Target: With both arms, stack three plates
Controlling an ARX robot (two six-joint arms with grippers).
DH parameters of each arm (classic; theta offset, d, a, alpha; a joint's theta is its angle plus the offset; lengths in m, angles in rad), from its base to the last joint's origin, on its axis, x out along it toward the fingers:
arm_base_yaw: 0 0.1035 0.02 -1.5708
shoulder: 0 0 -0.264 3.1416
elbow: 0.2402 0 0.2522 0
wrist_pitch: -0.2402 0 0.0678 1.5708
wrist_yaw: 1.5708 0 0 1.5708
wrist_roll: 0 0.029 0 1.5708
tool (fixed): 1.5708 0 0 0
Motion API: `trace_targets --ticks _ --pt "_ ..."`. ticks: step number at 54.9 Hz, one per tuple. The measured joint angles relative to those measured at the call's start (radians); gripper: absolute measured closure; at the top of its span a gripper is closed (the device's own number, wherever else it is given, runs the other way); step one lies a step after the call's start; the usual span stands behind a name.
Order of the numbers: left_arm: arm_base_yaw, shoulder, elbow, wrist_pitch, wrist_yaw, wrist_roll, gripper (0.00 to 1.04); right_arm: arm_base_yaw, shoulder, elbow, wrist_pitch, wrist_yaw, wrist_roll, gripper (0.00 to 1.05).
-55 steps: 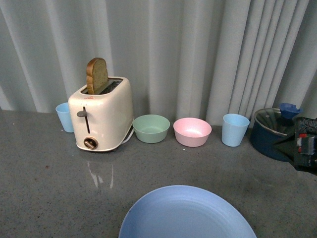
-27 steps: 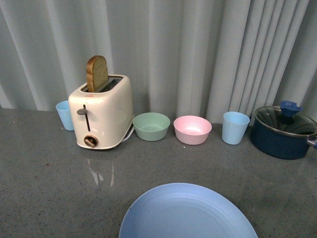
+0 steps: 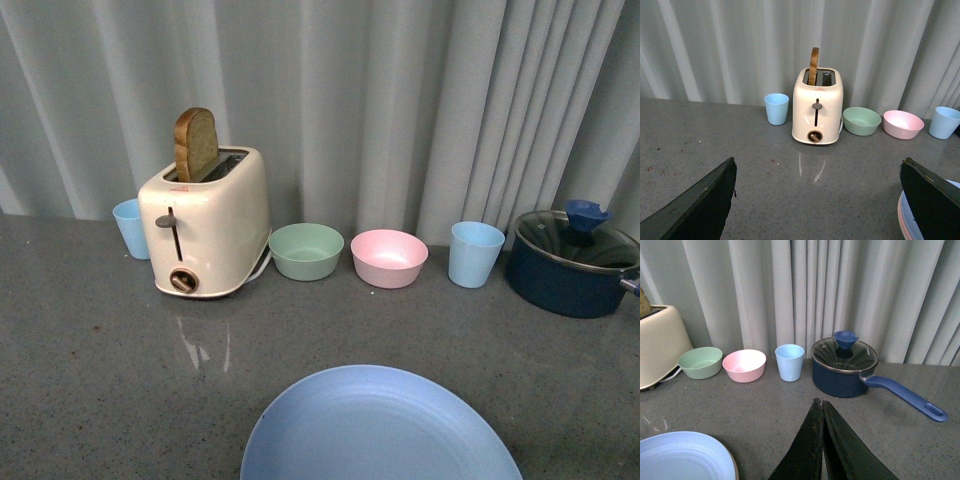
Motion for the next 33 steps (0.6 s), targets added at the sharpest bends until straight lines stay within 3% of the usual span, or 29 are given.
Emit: trace_targets --ticks 33 --pt "0.000 0.000 0.000 0.000 0.000 0.000 0.07 0.000 -0.418 -0.017 -0.378 0.000 0.000 1.02"
